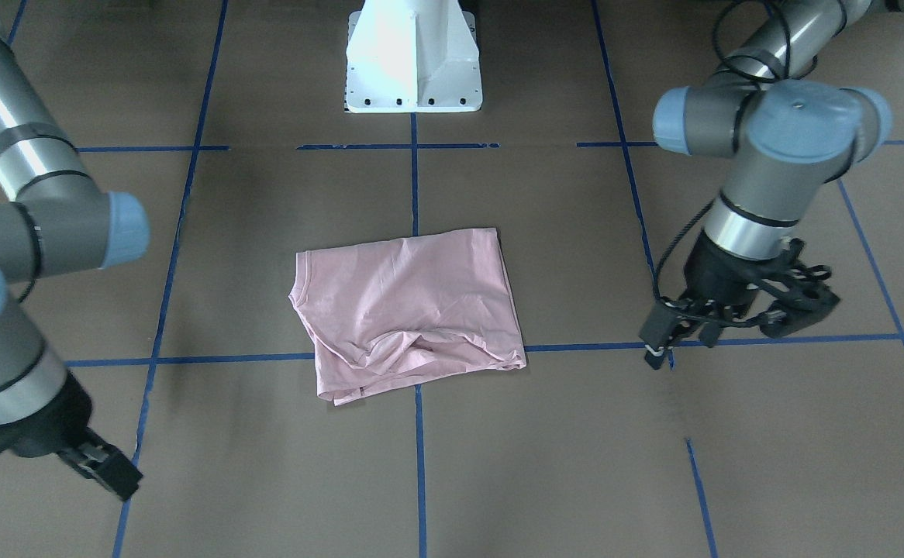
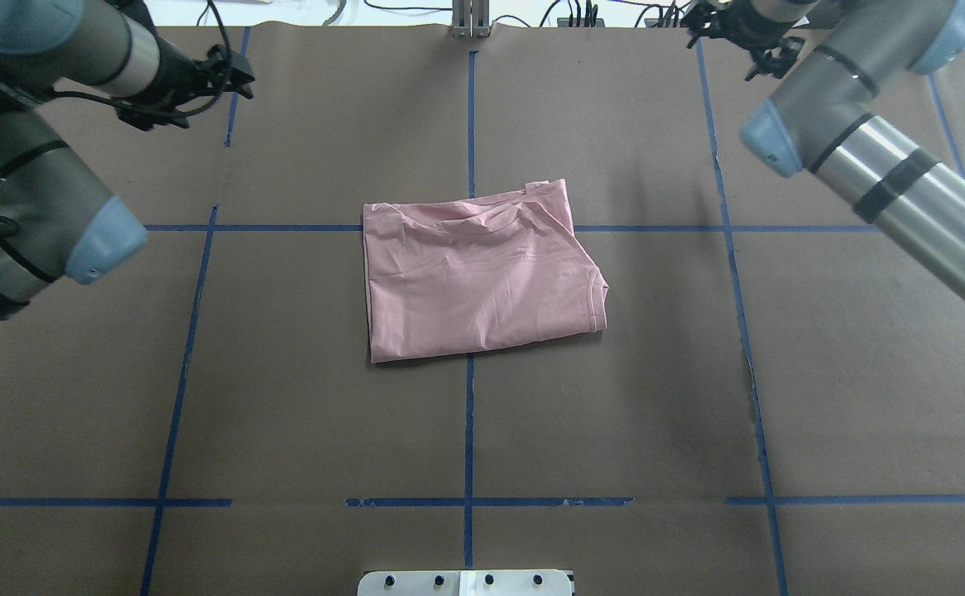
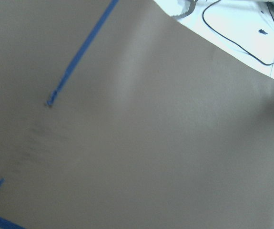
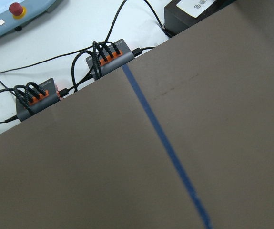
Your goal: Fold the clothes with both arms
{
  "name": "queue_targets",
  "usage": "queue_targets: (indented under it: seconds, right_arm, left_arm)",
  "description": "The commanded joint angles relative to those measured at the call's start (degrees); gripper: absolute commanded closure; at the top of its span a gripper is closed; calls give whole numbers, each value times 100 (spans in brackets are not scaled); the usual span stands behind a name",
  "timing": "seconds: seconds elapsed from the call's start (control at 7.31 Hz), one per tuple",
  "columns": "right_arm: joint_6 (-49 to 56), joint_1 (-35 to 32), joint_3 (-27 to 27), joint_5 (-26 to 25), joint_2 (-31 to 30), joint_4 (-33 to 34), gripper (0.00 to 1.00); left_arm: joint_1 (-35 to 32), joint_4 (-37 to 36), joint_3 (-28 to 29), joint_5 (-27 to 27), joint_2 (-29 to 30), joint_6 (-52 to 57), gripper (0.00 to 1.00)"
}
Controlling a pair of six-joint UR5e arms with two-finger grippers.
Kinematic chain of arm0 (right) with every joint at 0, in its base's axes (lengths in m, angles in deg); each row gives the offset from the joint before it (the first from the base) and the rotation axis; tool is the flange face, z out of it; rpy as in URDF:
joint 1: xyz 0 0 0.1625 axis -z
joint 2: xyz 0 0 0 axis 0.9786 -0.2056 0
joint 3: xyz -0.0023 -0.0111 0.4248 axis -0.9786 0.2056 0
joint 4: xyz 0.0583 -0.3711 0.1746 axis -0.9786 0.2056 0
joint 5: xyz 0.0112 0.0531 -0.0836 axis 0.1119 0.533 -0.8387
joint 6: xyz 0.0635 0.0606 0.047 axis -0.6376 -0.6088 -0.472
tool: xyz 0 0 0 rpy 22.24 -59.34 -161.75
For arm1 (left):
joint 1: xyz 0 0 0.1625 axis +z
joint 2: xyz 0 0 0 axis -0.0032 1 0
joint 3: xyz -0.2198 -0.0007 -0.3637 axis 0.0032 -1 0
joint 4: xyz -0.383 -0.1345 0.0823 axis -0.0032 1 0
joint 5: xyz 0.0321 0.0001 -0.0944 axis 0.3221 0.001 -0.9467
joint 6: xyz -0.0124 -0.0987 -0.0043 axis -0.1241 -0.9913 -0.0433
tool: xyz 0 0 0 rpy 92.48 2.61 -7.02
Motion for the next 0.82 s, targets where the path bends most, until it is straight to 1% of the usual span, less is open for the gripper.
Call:
queue_targets:
  seconds: [0.0, 0.14, 0.27, 0.41, 0.55, 0.68]
  right_arm:
    - [3389, -1272, -673, 911, -1069, 710, 0]
    - [5136, -1731, -997, 1080, -1526, 1287, 0]
    - [6371, -1962, -1313, 1091, -1757, 2189, 0]
    - [7097, -2286, -1586, 1169, -1890, 3112, 0]
    - [7592, -2533, -1780, 1535, -2083, 3617, 0]
    - [7579, -2588, -2148, 1983, -2755, 3544, 0]
  left_arm:
    - [-1137, -404, -429, -554, -823, 2369, 0]
    - [-1516, -459, -727, -618, -1384, 3372, 0]
    - [-1868, -616, -921, -662, -1729, 4174, 0]
    - [-2107, -1105, -1158, -976, -1889, 5017, 0]
    - [-2518, -1432, -1395, -1292, -2160, 5974, 0]
    - [-2722, -1426, -1450, -1661, -2459, 6392, 0]
